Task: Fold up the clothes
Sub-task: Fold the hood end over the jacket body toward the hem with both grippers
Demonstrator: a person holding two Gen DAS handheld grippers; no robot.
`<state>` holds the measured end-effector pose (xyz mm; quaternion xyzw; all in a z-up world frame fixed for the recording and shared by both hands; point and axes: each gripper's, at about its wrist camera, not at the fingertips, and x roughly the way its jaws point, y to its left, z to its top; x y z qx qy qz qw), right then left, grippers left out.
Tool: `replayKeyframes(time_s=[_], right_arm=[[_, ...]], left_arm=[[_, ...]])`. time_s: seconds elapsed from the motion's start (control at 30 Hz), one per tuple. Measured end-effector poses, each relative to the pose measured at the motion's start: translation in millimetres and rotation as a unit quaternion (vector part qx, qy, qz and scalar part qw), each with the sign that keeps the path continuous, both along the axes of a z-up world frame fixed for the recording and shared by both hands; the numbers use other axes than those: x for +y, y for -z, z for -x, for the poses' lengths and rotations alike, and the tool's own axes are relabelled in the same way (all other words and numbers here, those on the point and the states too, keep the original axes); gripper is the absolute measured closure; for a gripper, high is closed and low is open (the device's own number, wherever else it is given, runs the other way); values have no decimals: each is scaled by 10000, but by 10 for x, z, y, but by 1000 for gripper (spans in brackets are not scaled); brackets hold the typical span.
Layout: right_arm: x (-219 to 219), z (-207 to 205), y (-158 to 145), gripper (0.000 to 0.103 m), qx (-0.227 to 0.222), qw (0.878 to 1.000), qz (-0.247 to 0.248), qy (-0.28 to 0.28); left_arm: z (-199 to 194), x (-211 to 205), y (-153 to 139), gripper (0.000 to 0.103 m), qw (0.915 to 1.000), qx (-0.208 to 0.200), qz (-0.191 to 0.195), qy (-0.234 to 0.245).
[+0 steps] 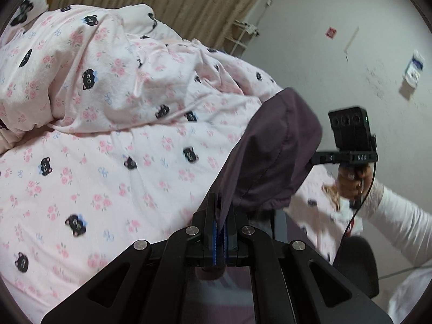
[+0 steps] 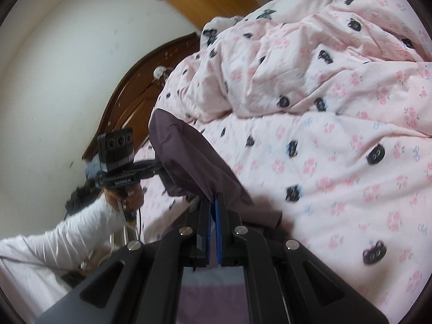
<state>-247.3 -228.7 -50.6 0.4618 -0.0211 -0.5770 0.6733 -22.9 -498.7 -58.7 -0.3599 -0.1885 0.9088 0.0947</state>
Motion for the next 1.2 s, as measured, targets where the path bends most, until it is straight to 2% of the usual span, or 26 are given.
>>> replayKeyframes(time_s=[0.23,0.5,0.63,0.87,1.2], right_arm=[[139,-400,109,100,354,9979,-279,-469],[285,-796,403,99,732,9912,-731,-821],[326,-926,523,99,824,9878,-925,-941],[337,-1101,690,99,1180,9800,-1262,-992],[385,-1373,923,97,2035,9614,-1626,-888]], left_arm=[[-293,269,110,100,9977,-293,507,329],[-533,616,375,101,9893,-763,1031,690],[-604,714,459,100,9870,-881,1126,731],[-688,891,593,97,9817,-1082,1376,751],[-917,1081,765,90,9688,-1297,1959,795]])
